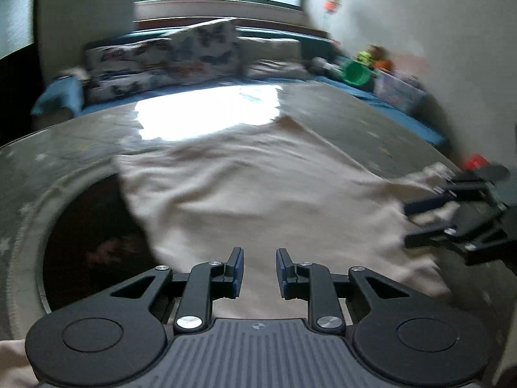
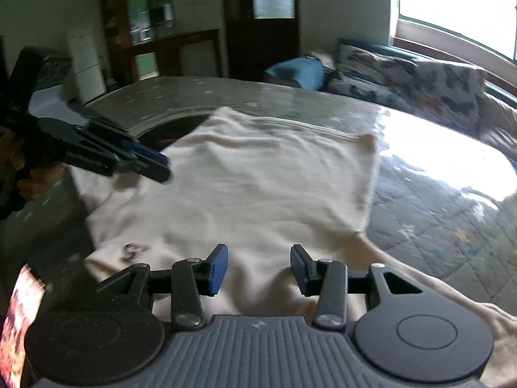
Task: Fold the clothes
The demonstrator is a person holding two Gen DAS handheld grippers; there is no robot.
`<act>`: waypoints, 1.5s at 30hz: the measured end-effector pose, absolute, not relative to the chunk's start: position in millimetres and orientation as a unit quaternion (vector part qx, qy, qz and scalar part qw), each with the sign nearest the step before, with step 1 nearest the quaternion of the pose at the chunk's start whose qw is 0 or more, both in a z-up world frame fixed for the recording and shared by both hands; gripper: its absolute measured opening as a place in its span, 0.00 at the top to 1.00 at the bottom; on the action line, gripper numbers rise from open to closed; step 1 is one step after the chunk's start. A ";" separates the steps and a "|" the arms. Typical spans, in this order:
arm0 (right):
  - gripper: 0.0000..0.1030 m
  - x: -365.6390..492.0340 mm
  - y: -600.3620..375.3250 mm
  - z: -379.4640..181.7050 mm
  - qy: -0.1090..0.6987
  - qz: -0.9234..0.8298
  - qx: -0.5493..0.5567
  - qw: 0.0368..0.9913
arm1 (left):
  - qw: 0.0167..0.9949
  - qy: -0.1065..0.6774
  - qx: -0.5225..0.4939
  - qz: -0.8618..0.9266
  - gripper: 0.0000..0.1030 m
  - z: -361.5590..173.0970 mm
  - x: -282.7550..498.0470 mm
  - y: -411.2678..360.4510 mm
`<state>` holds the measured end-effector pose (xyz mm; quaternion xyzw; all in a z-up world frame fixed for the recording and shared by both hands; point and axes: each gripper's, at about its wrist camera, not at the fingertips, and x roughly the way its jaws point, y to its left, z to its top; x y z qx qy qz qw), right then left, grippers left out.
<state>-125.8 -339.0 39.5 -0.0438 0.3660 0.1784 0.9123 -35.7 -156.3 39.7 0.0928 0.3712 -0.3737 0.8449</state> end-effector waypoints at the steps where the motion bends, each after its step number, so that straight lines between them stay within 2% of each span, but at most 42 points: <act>1: 0.58 -129.5 -333.3 40.4 0.364 0.187 -0.051 0.911 | 0.839 0.370 0.100 -0.386 0.77 38.6 -43.1 -160.1; 8: 0.58 -149.4 -312.3 31.1 0.370 0.194 -0.108 0.902 | 0.812 0.361 0.165 -0.428 0.77 24.8 -85.9 -178.8; 17: 0.58 -161.7 -317.4 28.8 0.364 0.187 -0.078 0.909 | 0.817 0.342 0.186 -0.424 0.77 27.7 -98.2 -179.6; 31: 0.58 -185.1 -375.9 36.6 0.360 0.128 0.055 0.923 | 0.821 0.315 0.154 -0.450 0.74 49.8 -87.3 -212.3; 45: 0.60 -219.8 -508.4 19.3 0.324 -0.124 0.214 0.913 | 0.775 0.314 0.175 -0.520 0.74 33.1 -112.0 -279.8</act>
